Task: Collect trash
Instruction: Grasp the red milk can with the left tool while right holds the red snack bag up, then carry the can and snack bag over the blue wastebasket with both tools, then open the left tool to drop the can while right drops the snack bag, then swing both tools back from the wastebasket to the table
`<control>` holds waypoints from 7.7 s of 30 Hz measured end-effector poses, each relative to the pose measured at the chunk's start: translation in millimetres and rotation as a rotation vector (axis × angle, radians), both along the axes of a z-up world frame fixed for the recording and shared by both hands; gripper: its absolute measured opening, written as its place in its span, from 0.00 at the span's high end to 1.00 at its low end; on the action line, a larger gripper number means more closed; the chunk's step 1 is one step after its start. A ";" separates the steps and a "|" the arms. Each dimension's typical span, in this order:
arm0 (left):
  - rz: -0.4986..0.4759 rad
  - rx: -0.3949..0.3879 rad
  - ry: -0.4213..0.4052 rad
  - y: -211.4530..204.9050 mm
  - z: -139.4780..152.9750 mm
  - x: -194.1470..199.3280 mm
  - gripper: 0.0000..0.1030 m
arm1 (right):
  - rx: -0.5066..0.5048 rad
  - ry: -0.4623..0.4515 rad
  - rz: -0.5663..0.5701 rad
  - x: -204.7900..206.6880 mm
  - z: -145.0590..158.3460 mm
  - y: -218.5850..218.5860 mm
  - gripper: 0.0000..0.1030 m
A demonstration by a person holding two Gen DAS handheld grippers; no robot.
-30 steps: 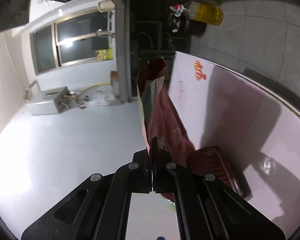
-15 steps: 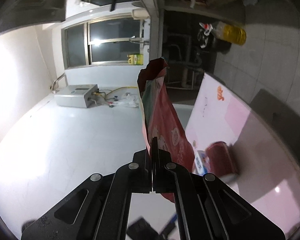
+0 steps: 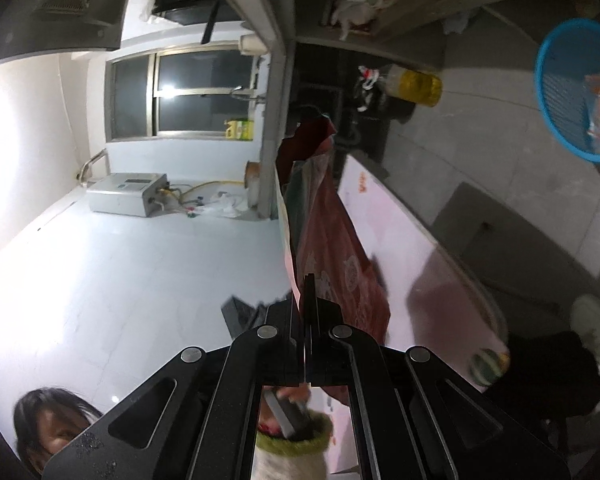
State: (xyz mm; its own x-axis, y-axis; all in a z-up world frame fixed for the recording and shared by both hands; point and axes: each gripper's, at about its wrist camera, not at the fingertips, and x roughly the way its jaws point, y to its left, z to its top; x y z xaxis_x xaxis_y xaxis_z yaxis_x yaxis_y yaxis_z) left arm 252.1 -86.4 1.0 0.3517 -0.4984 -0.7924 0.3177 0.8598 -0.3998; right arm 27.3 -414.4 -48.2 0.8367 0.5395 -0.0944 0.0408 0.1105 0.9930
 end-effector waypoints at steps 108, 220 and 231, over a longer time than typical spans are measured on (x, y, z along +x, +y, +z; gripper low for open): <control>-0.265 0.042 -0.495 -108.9 38.2 -144.6 0.36 | 0.150 0.008 -0.433 -113.4 -46.5 -91.2 1.00; -0.114 0.071 -0.257 -6.0 32.1 -93.1 0.19 | -0.830 0.914 0.102 117.8 -241.2 -166.6 0.33; -0.019 0.008 -0.291 65.8 38.0 -131.2 0.17 | -0.985 0.635 -0.059 41.9 -114.8 -130.1 0.32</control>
